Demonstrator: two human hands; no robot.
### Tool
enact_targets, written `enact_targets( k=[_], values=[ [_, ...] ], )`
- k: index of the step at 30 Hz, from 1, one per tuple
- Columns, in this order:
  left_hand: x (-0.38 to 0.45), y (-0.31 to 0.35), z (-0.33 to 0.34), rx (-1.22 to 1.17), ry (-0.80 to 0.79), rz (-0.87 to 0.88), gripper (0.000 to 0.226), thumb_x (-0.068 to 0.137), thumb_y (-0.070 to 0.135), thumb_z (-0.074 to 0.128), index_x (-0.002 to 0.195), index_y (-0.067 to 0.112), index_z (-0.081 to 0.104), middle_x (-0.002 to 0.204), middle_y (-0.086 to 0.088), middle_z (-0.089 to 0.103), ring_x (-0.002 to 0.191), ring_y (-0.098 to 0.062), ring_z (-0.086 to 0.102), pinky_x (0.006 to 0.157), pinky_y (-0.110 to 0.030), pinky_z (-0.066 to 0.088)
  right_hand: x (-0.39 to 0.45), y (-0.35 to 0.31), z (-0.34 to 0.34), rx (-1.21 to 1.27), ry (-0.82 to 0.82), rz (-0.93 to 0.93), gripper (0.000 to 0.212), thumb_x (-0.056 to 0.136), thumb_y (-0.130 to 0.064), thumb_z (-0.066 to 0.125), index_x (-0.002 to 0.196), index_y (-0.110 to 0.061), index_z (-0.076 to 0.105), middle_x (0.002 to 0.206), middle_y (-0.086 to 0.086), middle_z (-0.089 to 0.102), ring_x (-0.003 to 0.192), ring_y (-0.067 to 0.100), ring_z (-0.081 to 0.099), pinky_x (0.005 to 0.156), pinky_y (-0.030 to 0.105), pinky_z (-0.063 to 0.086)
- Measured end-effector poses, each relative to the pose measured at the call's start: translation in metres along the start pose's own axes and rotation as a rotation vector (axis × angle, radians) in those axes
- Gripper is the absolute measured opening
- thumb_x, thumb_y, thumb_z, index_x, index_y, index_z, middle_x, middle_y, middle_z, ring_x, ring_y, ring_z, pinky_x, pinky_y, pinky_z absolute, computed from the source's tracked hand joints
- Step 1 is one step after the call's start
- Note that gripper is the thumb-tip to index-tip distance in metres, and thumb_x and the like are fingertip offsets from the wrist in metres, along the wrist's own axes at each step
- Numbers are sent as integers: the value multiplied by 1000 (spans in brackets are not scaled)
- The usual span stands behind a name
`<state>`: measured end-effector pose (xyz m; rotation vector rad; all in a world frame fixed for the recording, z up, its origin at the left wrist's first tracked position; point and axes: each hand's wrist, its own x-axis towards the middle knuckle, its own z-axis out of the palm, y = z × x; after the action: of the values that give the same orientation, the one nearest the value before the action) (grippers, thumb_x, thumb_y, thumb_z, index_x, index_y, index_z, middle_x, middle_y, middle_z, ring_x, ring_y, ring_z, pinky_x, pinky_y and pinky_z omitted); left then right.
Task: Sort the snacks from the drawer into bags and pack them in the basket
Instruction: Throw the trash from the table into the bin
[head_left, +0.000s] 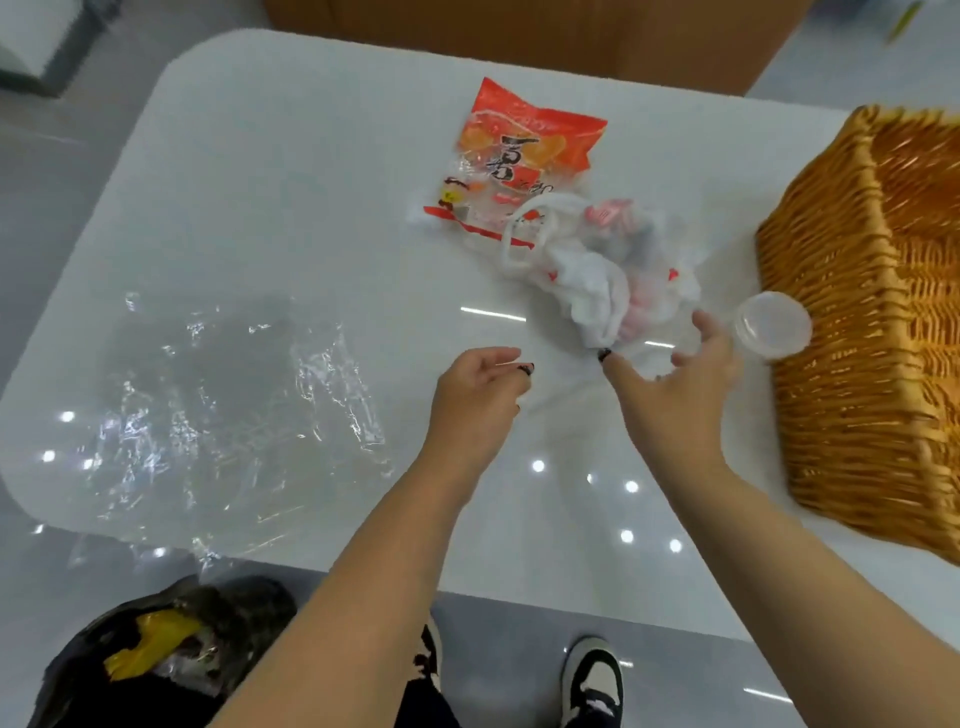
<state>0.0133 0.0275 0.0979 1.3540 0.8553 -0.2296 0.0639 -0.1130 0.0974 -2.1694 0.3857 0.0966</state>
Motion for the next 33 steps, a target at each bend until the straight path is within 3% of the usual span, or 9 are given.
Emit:
enact_targets(
  k=[3, 6, 8, 10, 18, 24, 27, 29, 33],
  values=[
    [12, 8, 13, 12, 2, 30, 20, 89, 13, 60, 106, 25, 63, 108, 3, 71, 103, -12, 66, 94, -35, 54, 35, -7, 17, -133, 49, -205, 108, 67, -51, 82, 150, -24, 17, 158, 7, 6, 144, 24, 16, 114, 25, 17],
    [18, 7, 19, -9, -7, 38, 21, 90, 11, 60, 108, 22, 63, 108, 1, 71, 104, -12, 66, 92, -33, 55, 68, -4, 36, -298, 12, -282, 127, 58, -67, 78, 153, -30, 2, 160, 10, -9, 148, 28, 4, 118, 44, 21],
    [18, 2, 20, -25, -8, 39, 20, 90, 10, 60, 105, 22, 63, 108, -1, 71, 103, -13, 67, 91, -33, 55, 85, -3, 41, -327, -35, -231, 135, 55, -67, 80, 153, -29, -5, 161, 9, -6, 148, 31, 4, 117, 54, 19],
    [14, -4, 19, -34, -2, 25, 18, 91, 10, 60, 105, 21, 63, 108, -2, 72, 102, -14, 68, 89, -32, 56, 96, -1, 40, -312, -84, -135, 138, 57, -59, 83, 153, -26, -11, 159, 7, 11, 147, 31, 11, 116, 59, 17],
    [-4, -19, 6, -65, 16, -25, 20, 92, 8, 58, 110, 16, 63, 104, -2, 74, 101, -14, 70, 84, -30, 55, 78, 26, 15, -134, -113, -52, 101, 72, -35, 76, 150, -13, 16, 146, 7, 38, 136, 33, 33, 107, 43, 34],
    [-13, -23, 0, -128, 38, -5, 23, 90, 13, 65, 111, 21, 63, 112, -3, 70, 107, -14, 67, 90, -34, 55, 24, 23, -10, 143, -175, -9, 78, 74, -26, 78, 139, -21, 35, 107, -9, 56, 98, 11, 59, 86, 28, 51],
    [-20, -26, 1, -133, -26, 19, 48, 77, 33, 73, 121, 30, 55, 123, 5, 64, 112, -7, 61, 98, -39, 50, -8, 23, -20, 271, -290, 71, 69, 75, -25, 79, 134, -24, 43, 106, -6, 61, 94, 7, 61, 80, 24, 53],
    [-22, -30, 0, -152, -105, 25, 65, 69, 42, 75, 128, 31, 51, 127, 7, 63, 113, -12, 63, 98, -44, 51, -24, 27, -23, 357, -420, 144, 61, 76, -24, 79, 129, -27, 49, 108, -1, 66, 97, 13, 66, 83, 31, 56],
    [-26, -40, -4, -199, -217, 33, 61, 74, 37, 76, 129, 27, 52, 119, 6, 69, 106, -16, 68, 85, -40, 57, -47, 42, -23, 421, -596, 247, 44, 82, -25, 72, 123, -29, 56, 105, 2, 70, 98, 18, 69, 89, 49, 55]
  ],
)
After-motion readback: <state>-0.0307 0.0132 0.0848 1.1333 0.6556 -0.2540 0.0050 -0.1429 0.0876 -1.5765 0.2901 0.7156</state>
